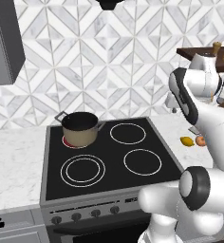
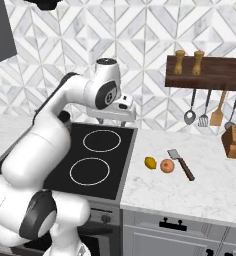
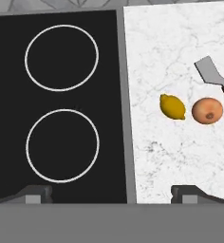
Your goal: Put the onion and lemon in the pot. Retrieve the spatula and lightly stir the vegetables in the pot.
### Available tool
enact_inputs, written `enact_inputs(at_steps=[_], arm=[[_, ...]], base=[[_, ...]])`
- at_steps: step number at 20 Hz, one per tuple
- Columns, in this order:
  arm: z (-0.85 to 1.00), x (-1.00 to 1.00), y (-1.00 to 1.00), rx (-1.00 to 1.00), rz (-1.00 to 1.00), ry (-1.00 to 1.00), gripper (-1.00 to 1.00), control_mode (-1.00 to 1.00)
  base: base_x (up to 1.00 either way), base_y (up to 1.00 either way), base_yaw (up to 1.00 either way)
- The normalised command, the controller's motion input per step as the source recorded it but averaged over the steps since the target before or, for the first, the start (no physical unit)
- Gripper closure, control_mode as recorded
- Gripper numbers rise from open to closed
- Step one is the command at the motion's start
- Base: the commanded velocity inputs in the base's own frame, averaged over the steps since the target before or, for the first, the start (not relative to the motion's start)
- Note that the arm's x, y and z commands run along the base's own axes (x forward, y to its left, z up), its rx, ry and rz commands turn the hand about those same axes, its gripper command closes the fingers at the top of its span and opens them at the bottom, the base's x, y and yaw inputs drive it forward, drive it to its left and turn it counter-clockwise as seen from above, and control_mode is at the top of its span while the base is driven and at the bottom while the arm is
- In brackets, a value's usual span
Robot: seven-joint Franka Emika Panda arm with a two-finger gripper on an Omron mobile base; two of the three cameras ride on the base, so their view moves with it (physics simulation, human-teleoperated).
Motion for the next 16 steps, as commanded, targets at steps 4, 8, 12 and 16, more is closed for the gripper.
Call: enact_inputs(at_steps=[4, 8, 12, 16], arm=[[-0.53, 0.12, -0.79, 0.0, -0.08, 0.17, -1.0, -1.0], [-0.54, 0.06, -0.71, 0.0, -0.06, 0.14, -1.0, -1.0], [-0.54, 0.0, -0.64, 0.0, -0.05, 0.1, -1.0, -1.0], [-0.63, 0.01, -0.64, 0.0, -0.03, 0.09, -1.0, -1.0]], base=[[0.0, 0.0, 0.0], [0.0, 0.0, 0.0], [0.0, 0.0, 0.0], [0.0, 0.0, 0.0]])
